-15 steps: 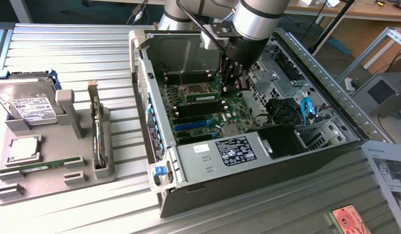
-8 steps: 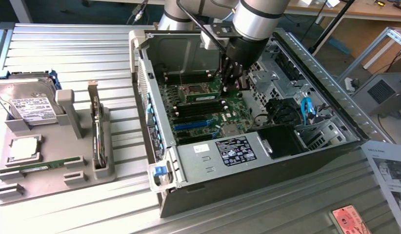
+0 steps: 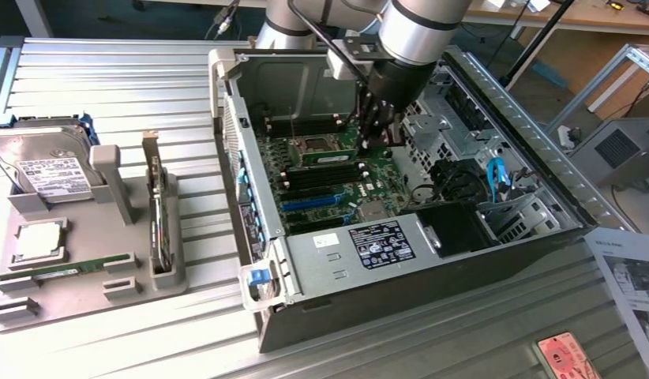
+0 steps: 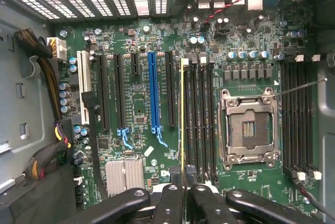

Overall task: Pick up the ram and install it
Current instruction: 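Insert the ram into the slot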

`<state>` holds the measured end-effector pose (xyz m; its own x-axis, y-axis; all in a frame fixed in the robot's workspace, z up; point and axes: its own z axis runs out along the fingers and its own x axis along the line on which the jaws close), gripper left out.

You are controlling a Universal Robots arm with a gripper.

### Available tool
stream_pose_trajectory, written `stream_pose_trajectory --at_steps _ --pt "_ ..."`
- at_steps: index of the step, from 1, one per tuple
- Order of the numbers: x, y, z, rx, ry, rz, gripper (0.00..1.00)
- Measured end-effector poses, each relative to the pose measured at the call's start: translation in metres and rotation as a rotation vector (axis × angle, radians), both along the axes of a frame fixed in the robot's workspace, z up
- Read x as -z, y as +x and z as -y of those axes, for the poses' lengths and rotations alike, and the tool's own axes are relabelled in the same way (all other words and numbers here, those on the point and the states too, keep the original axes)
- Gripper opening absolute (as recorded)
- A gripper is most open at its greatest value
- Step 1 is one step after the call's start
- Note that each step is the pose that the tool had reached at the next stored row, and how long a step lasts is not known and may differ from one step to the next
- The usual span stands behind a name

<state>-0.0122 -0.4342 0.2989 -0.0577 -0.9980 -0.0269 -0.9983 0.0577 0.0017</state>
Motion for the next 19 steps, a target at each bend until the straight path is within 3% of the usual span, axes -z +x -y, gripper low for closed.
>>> stream_pose_trajectory --at_steps 6,13,19 --pt "0.0 0.003 0.0 0.0 0.0 -0.0087 0.12" --pt "0.0002 0.004 0.0 0.0 0.0001 -0.0092 0.12" --pt "0.0105 0.004 0.0 0.0 0.0 -0.0092 0.12"
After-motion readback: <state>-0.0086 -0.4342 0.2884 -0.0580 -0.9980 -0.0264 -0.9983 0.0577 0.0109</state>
